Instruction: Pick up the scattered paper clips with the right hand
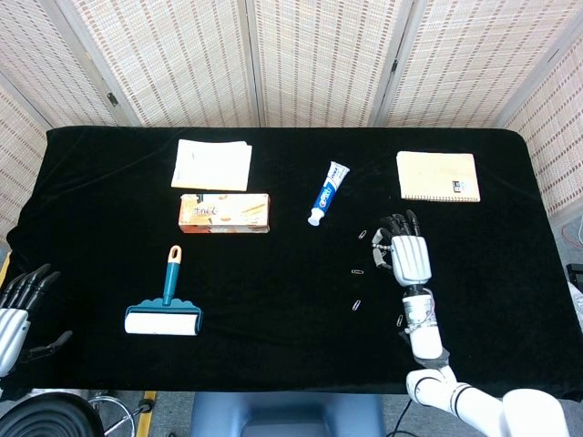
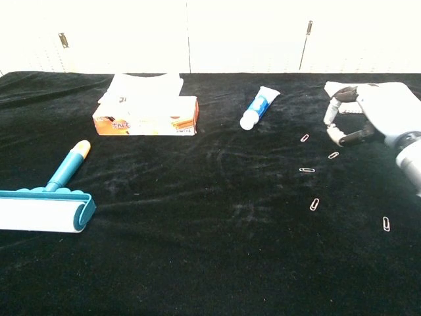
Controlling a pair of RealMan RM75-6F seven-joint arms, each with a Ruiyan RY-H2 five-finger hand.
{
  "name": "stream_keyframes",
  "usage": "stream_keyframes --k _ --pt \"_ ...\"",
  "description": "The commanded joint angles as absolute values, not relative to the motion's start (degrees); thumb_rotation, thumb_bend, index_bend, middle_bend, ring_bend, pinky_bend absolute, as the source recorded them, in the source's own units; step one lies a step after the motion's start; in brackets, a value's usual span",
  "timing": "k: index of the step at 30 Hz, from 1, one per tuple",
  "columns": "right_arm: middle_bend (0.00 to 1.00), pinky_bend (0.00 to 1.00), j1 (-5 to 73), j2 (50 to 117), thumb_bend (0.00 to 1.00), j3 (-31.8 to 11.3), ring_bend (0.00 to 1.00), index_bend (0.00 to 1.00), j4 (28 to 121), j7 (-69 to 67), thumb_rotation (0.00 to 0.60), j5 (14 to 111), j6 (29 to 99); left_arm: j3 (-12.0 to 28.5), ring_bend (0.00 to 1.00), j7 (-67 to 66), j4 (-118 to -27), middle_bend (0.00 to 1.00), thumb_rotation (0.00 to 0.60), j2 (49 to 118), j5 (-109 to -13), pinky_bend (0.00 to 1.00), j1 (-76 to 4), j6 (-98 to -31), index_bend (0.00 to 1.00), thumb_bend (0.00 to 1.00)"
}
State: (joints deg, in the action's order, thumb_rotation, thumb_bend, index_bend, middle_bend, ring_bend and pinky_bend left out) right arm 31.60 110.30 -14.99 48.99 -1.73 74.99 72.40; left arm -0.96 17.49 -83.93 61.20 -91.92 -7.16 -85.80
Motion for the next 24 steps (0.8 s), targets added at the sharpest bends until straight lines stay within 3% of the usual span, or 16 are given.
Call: stream_keyframes --k 1,11,24 --pt "0.27 0.00 33.0 112.8 0.56 -15.1 0.15 0.94 45.8 -4.2 0.600 75.9 71.8 -0.9 0.00 17.7 -83.9 0.00 0.600 61.1 -91.9 0.01 -7.1 -85.9 0.00 0.28" --pt "0.27 0.00 34.3 116.5 0.56 -14.9 0.15 0.94 40.2 -6.2 0.600 76.3 70.6 -0.8 0.00 19.0 -83.5 0.00 0.600 60.7 -91.8 0.01 -6.5 -87.0 0.00 0.28" --pt "0.28 0.00 32.8 116.3 0.56 -14.1 0.15 0.94 39.1 -7.3 0.600 77.2 72.5 -0.8 0.00 18.9 -83.4 0.00 0.600 60.8 -91.9 0.01 -6.4 -87.0 0.00 0.28"
